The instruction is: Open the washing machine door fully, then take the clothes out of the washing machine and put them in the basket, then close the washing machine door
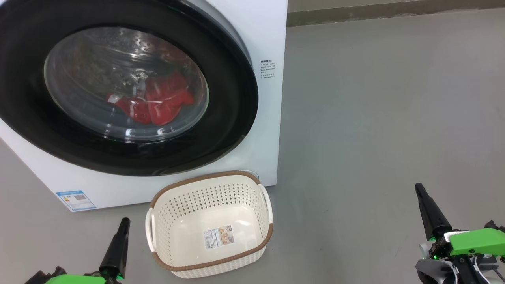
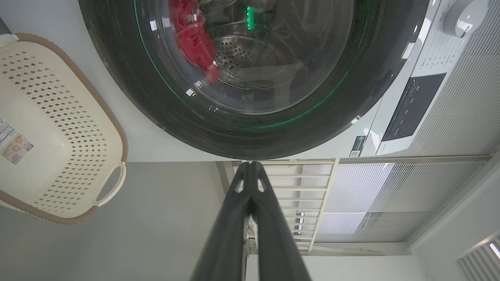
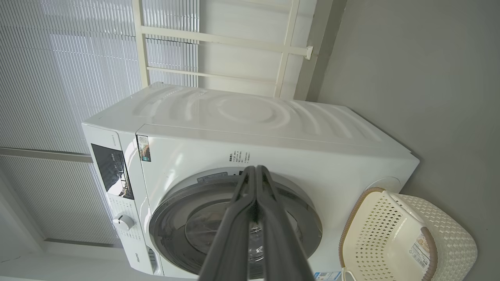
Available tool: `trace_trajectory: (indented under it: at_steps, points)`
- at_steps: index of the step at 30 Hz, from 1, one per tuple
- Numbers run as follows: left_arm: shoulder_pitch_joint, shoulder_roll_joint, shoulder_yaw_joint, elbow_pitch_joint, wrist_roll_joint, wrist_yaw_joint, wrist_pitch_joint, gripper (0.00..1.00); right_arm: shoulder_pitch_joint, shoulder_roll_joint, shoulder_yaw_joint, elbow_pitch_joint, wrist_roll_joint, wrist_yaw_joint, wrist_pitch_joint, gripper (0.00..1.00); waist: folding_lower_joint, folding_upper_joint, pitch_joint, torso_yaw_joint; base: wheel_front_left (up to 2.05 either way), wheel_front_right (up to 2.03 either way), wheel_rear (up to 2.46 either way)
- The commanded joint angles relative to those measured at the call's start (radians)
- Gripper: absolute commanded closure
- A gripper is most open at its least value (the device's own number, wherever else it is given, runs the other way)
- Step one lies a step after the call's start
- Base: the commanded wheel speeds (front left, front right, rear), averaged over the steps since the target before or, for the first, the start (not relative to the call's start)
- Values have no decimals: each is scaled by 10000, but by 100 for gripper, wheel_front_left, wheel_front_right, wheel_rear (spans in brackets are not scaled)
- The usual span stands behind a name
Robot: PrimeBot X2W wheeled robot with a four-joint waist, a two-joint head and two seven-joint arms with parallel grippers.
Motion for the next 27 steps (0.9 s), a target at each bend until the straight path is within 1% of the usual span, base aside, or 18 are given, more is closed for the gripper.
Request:
trace_trajectory:
  at_steps: [1,12,13,14,15,16,20,23,27]
  points:
    - [-409,83,356,-247,136,-69,38,100,-410,-46,132,-283,-48,-7,40,100,0,0,0,0,0,0,0]
    - [-410,75,367,-247,146,-69,48,100,-411,-39,122,-283,-56,-7,48,100,0,0,0,0,0,0,0]
    - [-1,-13,8,-1,52,0,0,0,-1,13,-4,-1,-1,0,12,0,0,0,0,0,0,0,0]
    - [71,-38,-32,163,54,4,-4,0,64,46,36,181,-2,0,6,0,0,0,0,0,0,0,0]
    - [135,-69,-52,297,55,4,-6,100,147,92,46,303,-2,2,5,100,0,0,1,0,0,0,0]
    - [188,-88,-71,365,57,3,-12,0,218,134,56,376,-4,2,-5,0,0,0,3,-1,0,0,0]
    - [134,-85,-114,344,71,2,-83,0,169,130,85,357,-42,2,-94,0,5,0,9,-4,0,0,0]
    - [95,-78,-163,338,126,0,-176,0,134,127,85,351,-142,1,-182,0,22,0,-27,-14,0,0,0]
    - [53,-53,-223,348,316,-2,-308,0,103,123,85,320,-412,1,-299,0,3,0,-25,-27,0,0,0]
